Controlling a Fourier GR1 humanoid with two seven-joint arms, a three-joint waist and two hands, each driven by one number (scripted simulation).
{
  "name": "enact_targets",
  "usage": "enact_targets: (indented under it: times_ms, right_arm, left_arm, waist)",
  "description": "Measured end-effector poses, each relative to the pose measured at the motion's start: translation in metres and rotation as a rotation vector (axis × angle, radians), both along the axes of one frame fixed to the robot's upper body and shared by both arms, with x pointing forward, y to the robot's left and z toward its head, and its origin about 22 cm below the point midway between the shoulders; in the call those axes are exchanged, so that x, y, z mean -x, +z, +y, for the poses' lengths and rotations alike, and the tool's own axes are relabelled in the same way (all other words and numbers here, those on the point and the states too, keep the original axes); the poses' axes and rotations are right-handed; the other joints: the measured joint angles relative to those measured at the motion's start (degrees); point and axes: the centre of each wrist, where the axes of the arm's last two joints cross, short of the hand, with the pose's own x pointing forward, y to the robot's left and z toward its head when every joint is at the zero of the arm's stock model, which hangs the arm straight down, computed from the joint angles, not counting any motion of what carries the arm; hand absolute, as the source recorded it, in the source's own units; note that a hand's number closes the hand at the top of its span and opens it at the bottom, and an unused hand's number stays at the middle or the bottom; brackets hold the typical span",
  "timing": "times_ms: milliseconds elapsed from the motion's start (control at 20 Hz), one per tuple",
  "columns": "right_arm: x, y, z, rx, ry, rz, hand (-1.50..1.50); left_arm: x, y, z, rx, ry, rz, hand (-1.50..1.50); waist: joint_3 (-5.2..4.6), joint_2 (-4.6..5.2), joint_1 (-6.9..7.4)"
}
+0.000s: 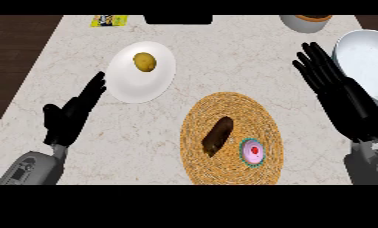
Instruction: Pick the sweet potato from the placemat and place it in the bowl
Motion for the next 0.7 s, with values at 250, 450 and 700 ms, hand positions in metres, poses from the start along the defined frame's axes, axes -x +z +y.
enact_targets:
  times_ms: [250, 450, 700]
  right_arm:
    - [-0.007, -0.007, 0.014, 0.055, -0.034, 0.086, 1.50]
    - [-0.007, -0.011, -0.020, 0.340, -0.290, 0.139, -1.50]
    - [0.021, -0.019, 0.008, 0.444, -0.366, 0.069, -1.50]
  left_arm:
    - [-0.014, 0.037, 0.003, -0.075, 0.106, -0.145, 0.00]
    - [-0.021, 0.056, 0.007, -0.112, 0.180, -0.216, 0.00]
    - [-0.024, 0.072, -0.004, -0.123, 0.236, -0.244, 0.00]
  waist:
    - [-1.39, 0.60, -0.52]
    - [-2.14, 0.45, -1.75]
    - [-2.02, 0.59, -2.26]
